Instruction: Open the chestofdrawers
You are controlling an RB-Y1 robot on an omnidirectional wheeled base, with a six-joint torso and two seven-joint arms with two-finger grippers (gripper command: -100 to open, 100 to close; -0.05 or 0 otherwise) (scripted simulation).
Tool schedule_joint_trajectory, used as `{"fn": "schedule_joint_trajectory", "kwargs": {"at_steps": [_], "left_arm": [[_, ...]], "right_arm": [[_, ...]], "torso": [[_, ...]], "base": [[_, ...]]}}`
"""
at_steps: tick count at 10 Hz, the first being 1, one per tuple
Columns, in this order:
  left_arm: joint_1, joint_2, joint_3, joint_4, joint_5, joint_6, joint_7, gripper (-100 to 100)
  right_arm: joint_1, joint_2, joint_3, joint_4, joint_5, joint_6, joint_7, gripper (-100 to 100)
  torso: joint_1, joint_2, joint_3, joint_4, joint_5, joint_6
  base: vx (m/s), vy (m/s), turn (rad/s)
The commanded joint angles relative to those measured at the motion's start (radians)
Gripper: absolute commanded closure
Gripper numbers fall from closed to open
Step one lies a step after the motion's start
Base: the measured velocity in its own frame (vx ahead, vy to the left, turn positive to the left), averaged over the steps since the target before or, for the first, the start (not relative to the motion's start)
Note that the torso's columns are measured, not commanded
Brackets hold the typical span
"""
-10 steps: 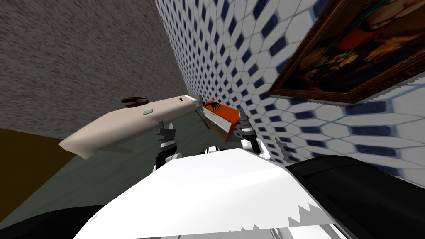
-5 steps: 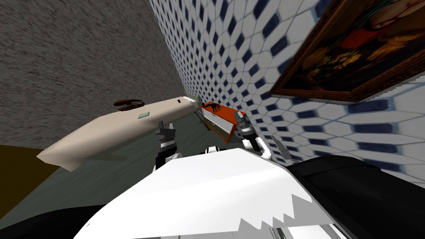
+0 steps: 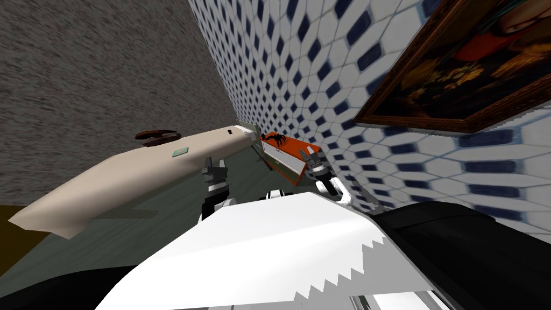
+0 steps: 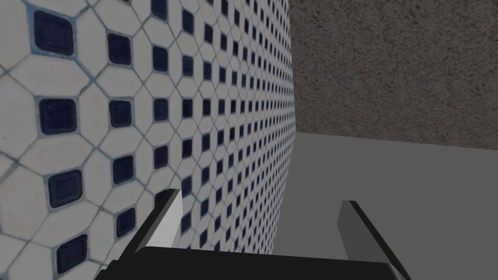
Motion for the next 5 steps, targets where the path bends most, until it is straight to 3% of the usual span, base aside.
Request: {"fn": "schedule_joint_trajectory", "kwargs": {"at_steps": [1,4,5], "left_arm": [[0.0,0.0,0.0,0.0,0.0,0.0,0.0,0],[0.0,0.0,0.0,0.0,0.0,0.0,0.0,0],[0.0,0.0,0.0,0.0,0.0,0.0,0.0,0]], "right_arm": [[-0.01,-0.027,-0.007,0.029,0.057,-0.004,0.057,-100],[-0.029,-0.071,-0.018,0.088,0.146,-0.017,0.145,-100],[-0.029,-0.071,-0.018,0.088,0.153,-0.017,0.155,-100]], "torso": [[0.001,-0.002,-0.001,-0.001,0.0,0.0],[-0.001,-0.001,-0.001,0.0,0.0,0.0],[0.001,-0.002,-0.001,-0.001,0.0,0.0]], "base": [[0.074,0.08,-0.044],[0.09,0.09,-0.074],[0.074,0.094,-0.045]]}}
